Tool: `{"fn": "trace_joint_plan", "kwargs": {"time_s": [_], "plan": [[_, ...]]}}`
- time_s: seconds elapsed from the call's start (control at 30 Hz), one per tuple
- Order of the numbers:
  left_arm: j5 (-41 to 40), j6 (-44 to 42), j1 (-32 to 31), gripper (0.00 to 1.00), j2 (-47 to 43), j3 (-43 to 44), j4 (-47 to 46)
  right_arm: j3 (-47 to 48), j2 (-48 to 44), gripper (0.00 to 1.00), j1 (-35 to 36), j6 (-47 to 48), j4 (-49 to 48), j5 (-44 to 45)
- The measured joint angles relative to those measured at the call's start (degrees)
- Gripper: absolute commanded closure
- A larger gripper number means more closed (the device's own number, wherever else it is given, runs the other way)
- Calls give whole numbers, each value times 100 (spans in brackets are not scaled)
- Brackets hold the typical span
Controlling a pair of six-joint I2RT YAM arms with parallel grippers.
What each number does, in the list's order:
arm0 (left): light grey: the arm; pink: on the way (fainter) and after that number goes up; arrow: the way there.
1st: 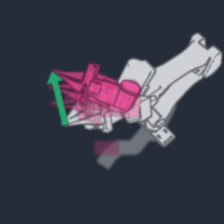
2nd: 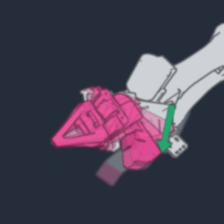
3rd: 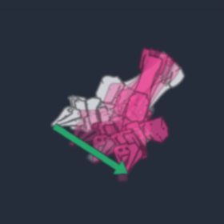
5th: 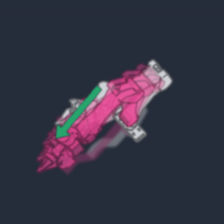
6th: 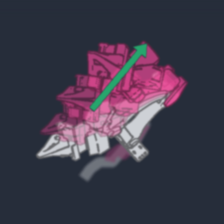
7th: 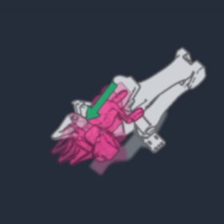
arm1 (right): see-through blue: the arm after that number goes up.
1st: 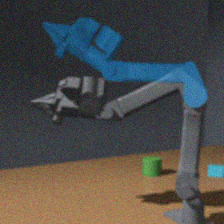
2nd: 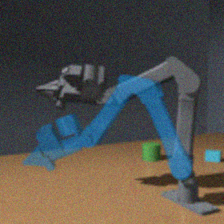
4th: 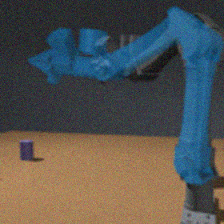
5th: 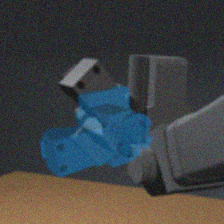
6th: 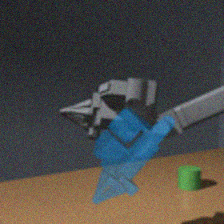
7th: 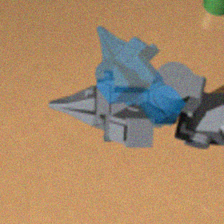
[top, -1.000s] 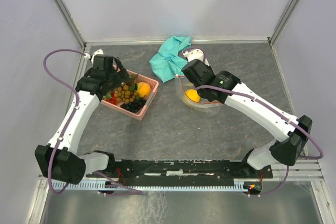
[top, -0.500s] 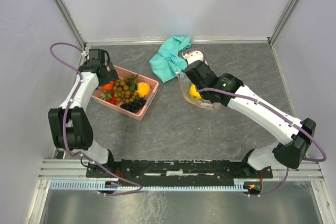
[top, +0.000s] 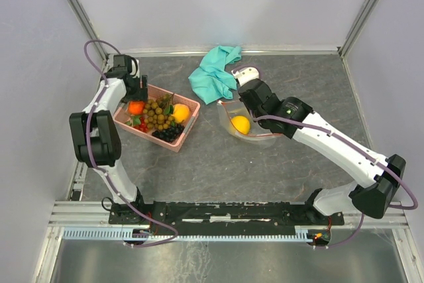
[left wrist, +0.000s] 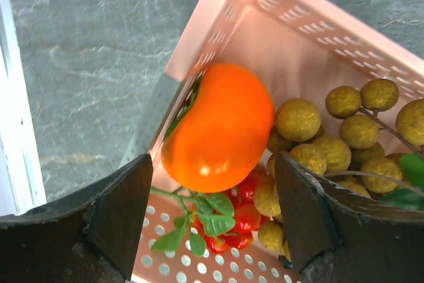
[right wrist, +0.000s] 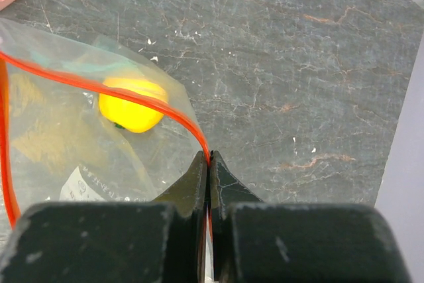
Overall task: Place the food in the zip-top bag and seal the zipper
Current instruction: Pick up the fake fruit from the bin.
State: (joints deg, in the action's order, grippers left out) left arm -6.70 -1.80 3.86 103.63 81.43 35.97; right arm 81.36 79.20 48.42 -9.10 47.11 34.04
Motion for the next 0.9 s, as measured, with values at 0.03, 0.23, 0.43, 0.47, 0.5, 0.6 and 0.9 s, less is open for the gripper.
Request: {"fn": "trace_joint_plan", "kwargs": {"time_s": [0.03,0.23,0.43,0.47,0.5,0.6,0.9], "plan": [[87,-76,15,24,92,94,13,-39,-17,95,-7,7,-2,-28],[343,-306,31,23,470,396,125,-105,-42,95,-17,24,0,-157],[542,-306,96,22,748,498,245,-105,-42,95,-22,22,-31,-260],[560,-306,96,22,785,501,267,-105,-42,96,-22,22,-37,-273],[579,-306,96,22,820,501,286,-105,-42,95,-22,22,-39,-304],[586,-304,92,22,916,518,299,-107,-42,95,-22,22,-42,-321],[623,-293,96,44,968,601,332,-136,-42,96,-22,22,-114,-387]]}}
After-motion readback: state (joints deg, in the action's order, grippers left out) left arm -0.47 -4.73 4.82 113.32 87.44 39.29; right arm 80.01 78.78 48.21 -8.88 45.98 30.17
